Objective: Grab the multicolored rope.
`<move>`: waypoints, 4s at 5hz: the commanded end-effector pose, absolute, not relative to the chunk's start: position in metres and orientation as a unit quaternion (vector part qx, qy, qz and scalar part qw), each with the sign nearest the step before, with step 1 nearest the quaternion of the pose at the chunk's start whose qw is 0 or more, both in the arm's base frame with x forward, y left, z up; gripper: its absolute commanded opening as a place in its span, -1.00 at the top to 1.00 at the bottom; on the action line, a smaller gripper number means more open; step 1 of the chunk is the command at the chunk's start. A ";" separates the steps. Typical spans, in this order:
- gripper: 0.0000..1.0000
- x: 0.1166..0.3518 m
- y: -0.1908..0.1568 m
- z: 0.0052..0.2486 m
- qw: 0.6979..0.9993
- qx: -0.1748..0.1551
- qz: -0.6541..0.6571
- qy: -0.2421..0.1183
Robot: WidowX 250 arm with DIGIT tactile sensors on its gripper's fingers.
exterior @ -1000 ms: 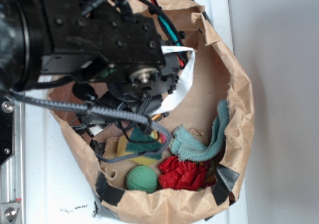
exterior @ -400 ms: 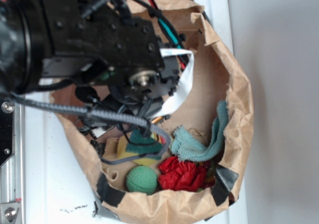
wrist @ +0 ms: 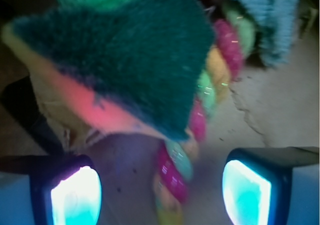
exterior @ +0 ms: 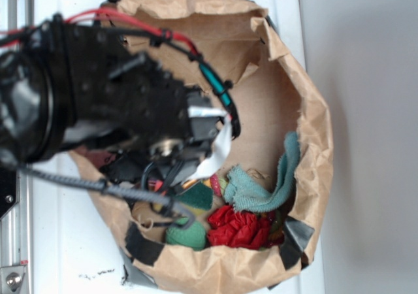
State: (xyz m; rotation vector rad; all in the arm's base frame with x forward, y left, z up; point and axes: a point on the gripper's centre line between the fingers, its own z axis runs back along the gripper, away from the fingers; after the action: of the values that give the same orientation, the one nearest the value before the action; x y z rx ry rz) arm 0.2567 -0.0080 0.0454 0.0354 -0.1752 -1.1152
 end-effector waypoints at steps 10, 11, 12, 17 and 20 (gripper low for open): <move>-1.00 0.278 -0.055 0.005 0.863 -0.016 -0.506 -0.005; 0.18 0.275 -0.057 0.003 0.862 -0.011 -0.507 -0.006; 1.00 0.274 -0.054 0.004 0.865 -0.007 -0.501 -0.006; 1.00 0.277 0.013 0.100 0.919 -0.033 -0.374 -0.121; 1.00 0.286 0.036 0.135 0.940 -0.060 -0.300 -0.152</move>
State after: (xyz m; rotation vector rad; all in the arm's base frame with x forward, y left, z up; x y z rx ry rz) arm 0.2843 0.0307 0.1139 -0.1762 -0.2362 -0.6151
